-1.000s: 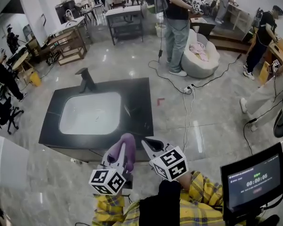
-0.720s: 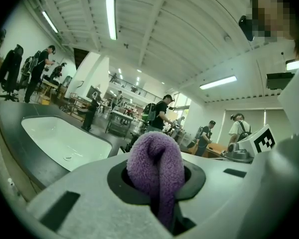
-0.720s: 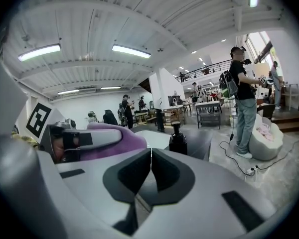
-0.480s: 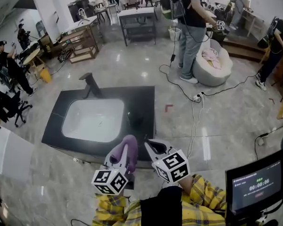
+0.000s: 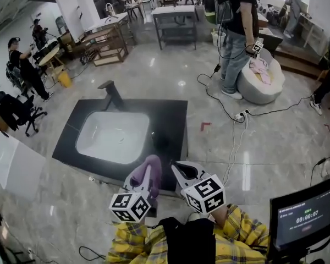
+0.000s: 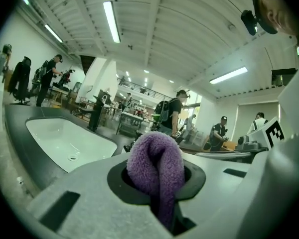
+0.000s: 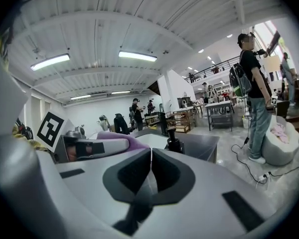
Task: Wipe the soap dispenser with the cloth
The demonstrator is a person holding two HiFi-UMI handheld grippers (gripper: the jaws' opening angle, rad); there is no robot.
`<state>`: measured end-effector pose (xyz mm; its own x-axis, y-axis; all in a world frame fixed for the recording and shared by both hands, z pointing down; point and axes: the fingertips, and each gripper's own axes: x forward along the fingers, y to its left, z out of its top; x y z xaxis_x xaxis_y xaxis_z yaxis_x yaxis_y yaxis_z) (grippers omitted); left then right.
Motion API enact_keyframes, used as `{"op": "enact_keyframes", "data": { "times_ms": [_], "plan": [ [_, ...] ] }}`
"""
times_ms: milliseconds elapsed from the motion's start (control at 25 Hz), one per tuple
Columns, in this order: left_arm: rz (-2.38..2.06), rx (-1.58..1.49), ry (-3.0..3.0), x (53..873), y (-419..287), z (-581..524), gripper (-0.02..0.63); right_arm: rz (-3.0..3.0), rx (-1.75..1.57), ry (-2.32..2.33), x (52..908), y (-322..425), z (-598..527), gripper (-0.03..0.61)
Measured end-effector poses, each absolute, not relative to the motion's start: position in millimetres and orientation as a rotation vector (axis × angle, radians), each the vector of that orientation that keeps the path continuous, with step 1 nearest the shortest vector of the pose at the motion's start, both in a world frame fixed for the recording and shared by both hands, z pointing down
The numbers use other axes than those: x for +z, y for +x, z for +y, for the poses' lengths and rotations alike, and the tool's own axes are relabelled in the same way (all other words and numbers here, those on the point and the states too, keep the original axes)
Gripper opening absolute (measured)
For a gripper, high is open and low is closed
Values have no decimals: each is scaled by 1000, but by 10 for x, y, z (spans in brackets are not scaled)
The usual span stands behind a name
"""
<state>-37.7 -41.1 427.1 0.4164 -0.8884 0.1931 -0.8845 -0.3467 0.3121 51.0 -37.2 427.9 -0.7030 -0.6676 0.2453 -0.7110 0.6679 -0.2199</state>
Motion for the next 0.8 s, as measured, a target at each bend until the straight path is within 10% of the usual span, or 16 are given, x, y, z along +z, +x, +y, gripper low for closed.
{"op": "enact_keyframes", "data": {
  "times_ms": [800],
  "plan": [
    [-1530,-16,2284,4317,-573,-1178,43,-2691,523,1206,4403,464,-1119,6]
  ]
}}
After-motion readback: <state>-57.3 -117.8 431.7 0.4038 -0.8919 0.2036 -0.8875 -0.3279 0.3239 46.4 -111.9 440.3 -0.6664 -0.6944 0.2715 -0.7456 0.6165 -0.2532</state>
